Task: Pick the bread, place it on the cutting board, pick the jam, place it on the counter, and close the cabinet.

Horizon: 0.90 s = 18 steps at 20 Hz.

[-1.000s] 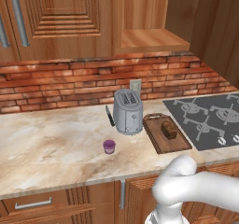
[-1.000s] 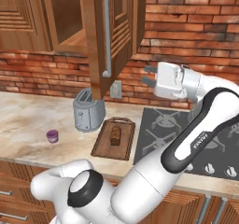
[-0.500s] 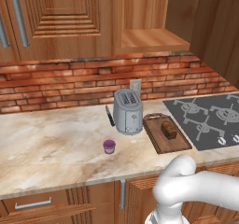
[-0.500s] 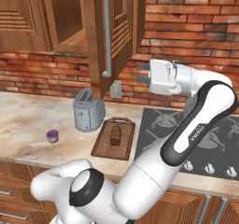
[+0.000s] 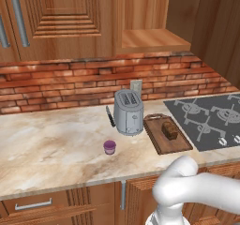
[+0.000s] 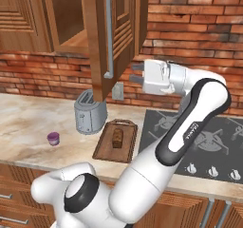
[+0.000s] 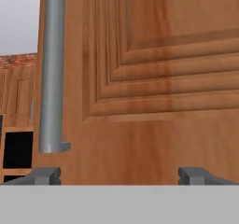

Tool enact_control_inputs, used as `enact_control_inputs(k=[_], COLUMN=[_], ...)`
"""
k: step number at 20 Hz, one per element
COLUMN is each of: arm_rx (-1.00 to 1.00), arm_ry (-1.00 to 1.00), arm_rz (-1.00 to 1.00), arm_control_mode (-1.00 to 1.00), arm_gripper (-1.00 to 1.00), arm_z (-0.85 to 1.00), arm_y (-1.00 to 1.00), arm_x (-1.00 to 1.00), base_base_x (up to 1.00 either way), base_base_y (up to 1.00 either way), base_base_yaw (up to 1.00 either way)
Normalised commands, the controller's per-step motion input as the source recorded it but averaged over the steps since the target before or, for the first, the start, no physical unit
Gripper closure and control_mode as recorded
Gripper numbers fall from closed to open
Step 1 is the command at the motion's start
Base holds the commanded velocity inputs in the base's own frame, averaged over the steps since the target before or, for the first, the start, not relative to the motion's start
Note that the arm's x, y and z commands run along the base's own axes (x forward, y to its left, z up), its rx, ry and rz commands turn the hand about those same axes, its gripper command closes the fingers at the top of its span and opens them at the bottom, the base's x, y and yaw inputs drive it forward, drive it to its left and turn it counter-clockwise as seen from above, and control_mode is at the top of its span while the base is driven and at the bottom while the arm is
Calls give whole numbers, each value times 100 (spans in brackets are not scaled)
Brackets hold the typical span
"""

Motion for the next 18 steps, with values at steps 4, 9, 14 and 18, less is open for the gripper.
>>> enact_control_inputs(k=[4, 9, 14, 18], arm_rx=[0, 0, 0, 0], arm_ry=[0, 0, 0, 0], arm_rz=[0, 0, -3, -6], arm_control_mode=[-100, -100, -100, -100], arm_gripper=[-100, -100, -100, -100], arm_z=[1, 6, 12, 9], arm_y=[21, 19, 15, 20], arm_x=[0, 0, 0, 0], base_base_x=[0, 0, 0, 0], base_base_y=[0, 0, 0, 0], base_base_yaw=[0, 0, 0, 0])
